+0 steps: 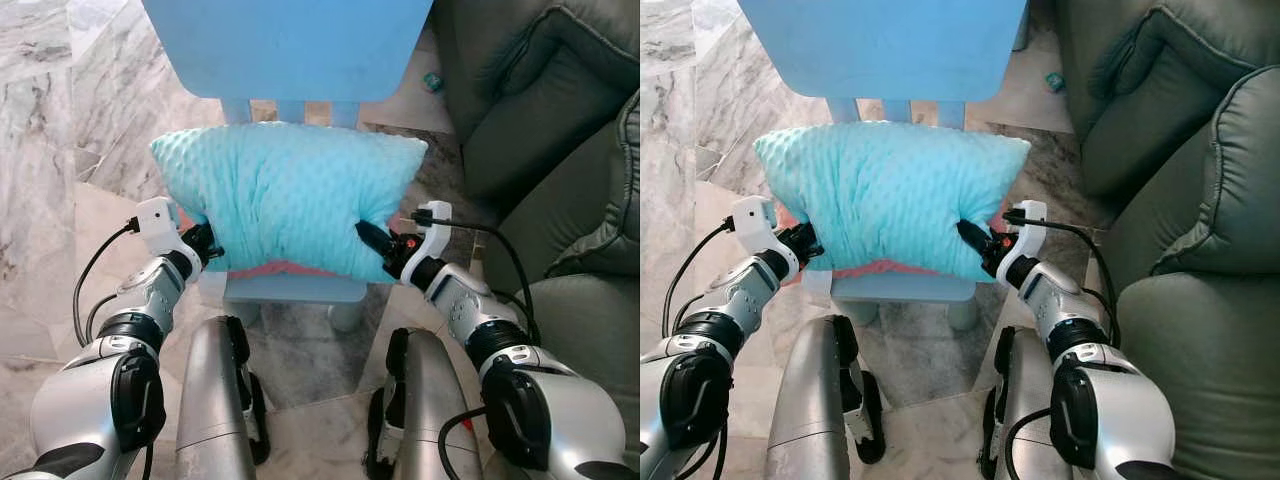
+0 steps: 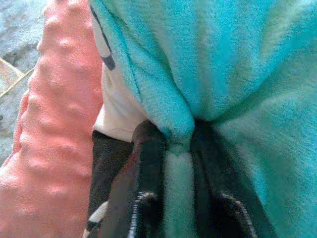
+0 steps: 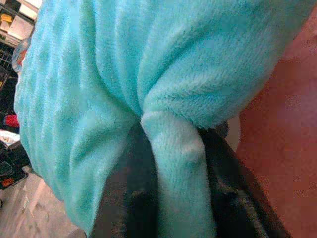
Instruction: Move the pillow to the sofa
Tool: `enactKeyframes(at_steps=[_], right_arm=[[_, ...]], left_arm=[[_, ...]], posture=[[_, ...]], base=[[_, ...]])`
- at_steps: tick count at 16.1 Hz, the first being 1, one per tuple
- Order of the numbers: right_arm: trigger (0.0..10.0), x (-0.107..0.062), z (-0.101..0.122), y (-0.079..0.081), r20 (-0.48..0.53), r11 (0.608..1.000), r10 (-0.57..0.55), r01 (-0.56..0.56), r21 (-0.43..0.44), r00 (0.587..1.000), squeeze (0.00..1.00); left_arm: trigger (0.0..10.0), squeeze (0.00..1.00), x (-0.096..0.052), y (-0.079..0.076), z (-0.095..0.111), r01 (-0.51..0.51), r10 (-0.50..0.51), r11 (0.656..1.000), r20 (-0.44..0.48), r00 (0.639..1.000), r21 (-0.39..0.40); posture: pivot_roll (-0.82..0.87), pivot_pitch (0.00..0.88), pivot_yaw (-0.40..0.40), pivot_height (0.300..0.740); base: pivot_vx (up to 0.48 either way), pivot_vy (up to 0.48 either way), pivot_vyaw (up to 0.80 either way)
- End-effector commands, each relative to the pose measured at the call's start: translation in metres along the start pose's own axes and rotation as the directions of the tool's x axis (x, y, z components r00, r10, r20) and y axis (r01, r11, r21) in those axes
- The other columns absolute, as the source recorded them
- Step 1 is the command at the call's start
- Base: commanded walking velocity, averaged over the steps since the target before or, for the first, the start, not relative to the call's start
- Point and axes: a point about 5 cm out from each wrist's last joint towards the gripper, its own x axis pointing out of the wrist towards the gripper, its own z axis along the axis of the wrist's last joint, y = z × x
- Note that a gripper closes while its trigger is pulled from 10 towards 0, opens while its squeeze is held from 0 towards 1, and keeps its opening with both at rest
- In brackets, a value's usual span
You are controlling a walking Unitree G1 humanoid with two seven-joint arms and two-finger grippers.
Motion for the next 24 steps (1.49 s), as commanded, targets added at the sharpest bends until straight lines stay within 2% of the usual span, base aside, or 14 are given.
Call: enactKeyframes(at_steps=[1, 8, 13, 15, 17, 18, 19, 22, 24], right_arm=[[0.0, 0.001, -0.015, 0.003, -0.047, 1.000, 0.010, -0.010, 0.019, 0.999, 0.00], [0.0, 0.003, -0.014, 0.007, -0.047, 0.999, 0.035, -0.034, 0.016, 0.998, 0.00], [0.0, 0.005, -0.014, 0.010, -0.043, 0.999, 0.046, -0.046, 0.007, 0.998, 0.00], [0.0, 0.007, -0.008, 0.011, -0.026, 0.998, 0.049, -0.051, -0.047, 0.998, 0.00], [0.0, 0.006, 0.006, 0.010, 0.031, 0.991, 0.031, -0.027, -0.130, 0.999, 0.00], [0.0, 0.005, 0.012, 0.010, 0.054, 0.986, 0.033, -0.024, -0.168, 0.998, 0.00], [0.0, 0.002, 0.023, 0.008, 0.104, 0.975, 0.013, 0.010, -0.224, 0.994, 0.00], [0.0, -0.007, 0.036, 0.005, 0.191, 0.954, -0.019, 0.074, -0.289, 0.981, 0.00], [0.0, -0.014, 0.040, 0.005, 0.232, 0.942, -0.027, 0.102, -0.319, 0.972, 0.00]], left_arm=[[0.0, 0.00, -0.002, -0.003, -0.018, 0.040, -0.043, 0.998, -0.056, 0.998, -0.041], [0.0, 0.00, 0.000, -0.007, -0.018, 0.065, -0.067, 0.997, -0.056, 0.996, -0.041], [0.0, 0.00, 0.001, -0.006, -0.012, 0.033, -0.032, 0.999, -0.033, 0.999, 0.022], [0.0, 0.00, 0.001, -0.006, -0.005, 0.018, -0.017, 0.996, -0.012, 1.000, 0.091], [0.0, 0.00, 0.002, -0.010, 0.004, 0.050, -0.054, 0.987, 0.024, 0.998, 0.155], [0.0, 0.00, 0.003, -0.011, 0.009, 0.055, -0.065, 0.986, 0.057, 0.996, 0.160], [0.0, 0.00, 0.005, -0.018, 0.018, 0.069, -0.092, 0.977, 0.105, 0.990, 0.204], [0.0, 0.00, 0.006, -0.027, 0.030, 0.073, -0.122, 0.961, 0.172, 0.978, 0.265], [0.0, 0.00, 0.005, -0.029, 0.037, 0.071, -0.135, 0.958, 0.219, 0.966, 0.276]], posture=[[-0.05, 0.403, -0.009, 0.542], [-0.05, 0.401, -0.009, 0.542], [-0.05, 0.396, -0.008, 0.542], [-0.05, 0.384, -0.007, 0.542], [-0.05, 0.361, -0.009, 0.542], [-0.05, 0.357, -0.008, 0.542], [-0.06, 0.327, -0.011, 0.542], [-0.07, 0.281, -0.012, 0.542], [-0.07, 0.250, -0.009, 0.542]], base=[[0.000, 0.000, 0.00], [0.000, 0.000, 0.00], [0.000, 0.000, 0.00], [0.000, 0.000, 0.00], [0.000, 0.000, 0.00], [0.000, 0.000, 0.00], [0.000, 0.000, 0.00], [0.000, 0.000, 0.00], [0.000, 0.000, 0.00]])
